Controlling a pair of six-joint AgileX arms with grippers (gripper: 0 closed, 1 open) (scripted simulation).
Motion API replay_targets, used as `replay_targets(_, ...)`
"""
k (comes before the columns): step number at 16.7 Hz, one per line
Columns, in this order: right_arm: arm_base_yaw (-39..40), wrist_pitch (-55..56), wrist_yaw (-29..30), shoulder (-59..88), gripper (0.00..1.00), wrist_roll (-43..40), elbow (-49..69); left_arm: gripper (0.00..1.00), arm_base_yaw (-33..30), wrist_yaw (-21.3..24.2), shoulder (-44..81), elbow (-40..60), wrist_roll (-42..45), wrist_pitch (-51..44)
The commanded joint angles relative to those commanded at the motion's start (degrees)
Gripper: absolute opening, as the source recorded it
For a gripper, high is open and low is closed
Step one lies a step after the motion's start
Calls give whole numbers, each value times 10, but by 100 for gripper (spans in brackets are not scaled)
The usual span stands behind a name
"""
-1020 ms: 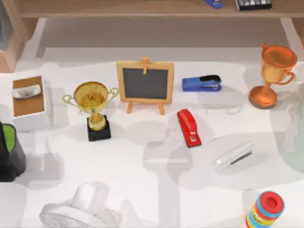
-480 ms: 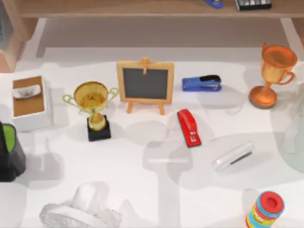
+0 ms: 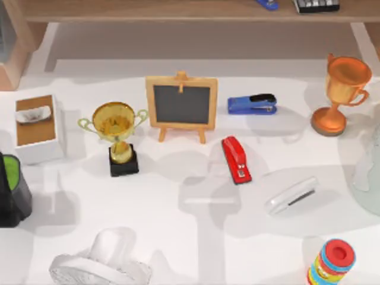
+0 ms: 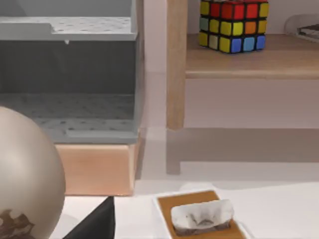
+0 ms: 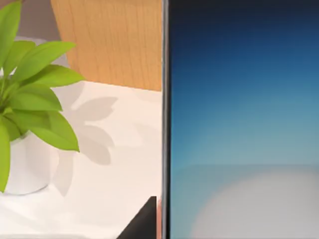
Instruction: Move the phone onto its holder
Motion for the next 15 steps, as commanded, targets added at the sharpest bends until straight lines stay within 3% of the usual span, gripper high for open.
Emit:
replay_targets(10,0,0,0,0,98,0,0,100,0,0,0,0,0,0)
replay_targets(15,0,0,0,0,100,0,0,100,0,0,0,0,0,0)
